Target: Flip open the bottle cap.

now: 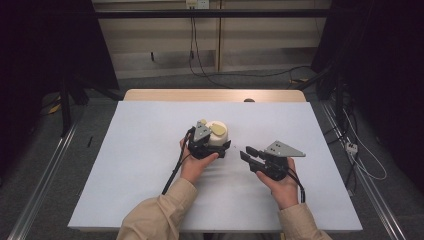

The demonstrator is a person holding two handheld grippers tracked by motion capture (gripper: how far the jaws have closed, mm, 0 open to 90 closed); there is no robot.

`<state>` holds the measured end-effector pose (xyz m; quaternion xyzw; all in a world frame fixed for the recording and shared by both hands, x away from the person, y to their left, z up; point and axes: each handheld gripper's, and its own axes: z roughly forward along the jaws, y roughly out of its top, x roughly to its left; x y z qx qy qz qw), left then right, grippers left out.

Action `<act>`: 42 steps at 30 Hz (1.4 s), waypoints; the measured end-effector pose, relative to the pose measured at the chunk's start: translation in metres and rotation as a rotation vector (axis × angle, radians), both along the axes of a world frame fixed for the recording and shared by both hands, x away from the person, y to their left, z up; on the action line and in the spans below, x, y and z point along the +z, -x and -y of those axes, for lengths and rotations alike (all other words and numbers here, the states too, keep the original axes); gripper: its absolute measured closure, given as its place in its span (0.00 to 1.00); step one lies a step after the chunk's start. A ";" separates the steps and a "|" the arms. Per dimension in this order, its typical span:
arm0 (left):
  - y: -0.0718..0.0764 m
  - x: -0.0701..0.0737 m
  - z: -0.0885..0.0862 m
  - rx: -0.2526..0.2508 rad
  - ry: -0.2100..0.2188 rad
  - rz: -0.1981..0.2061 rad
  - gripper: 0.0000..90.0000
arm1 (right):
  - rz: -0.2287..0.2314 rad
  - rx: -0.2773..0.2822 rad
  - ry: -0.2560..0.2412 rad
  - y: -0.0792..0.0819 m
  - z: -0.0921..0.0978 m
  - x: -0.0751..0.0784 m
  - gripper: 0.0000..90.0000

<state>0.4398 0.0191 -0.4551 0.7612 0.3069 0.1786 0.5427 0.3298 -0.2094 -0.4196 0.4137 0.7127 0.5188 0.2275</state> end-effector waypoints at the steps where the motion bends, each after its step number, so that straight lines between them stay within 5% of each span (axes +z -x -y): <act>1: 0.000 0.000 0.000 -0.001 -0.001 0.000 0.06 | 0.002 0.000 0.000 -0.001 -0.001 0.000 0.79; 17: 0.000 0.000 0.000 0.002 0.002 -0.001 0.06 | -0.034 0.021 -0.004 -0.014 -0.006 0.005 0.98; 42: 0.000 0.000 0.000 0.000 -0.002 0.002 0.06 | -0.078 0.082 0.021 -0.033 -0.022 0.014 1.00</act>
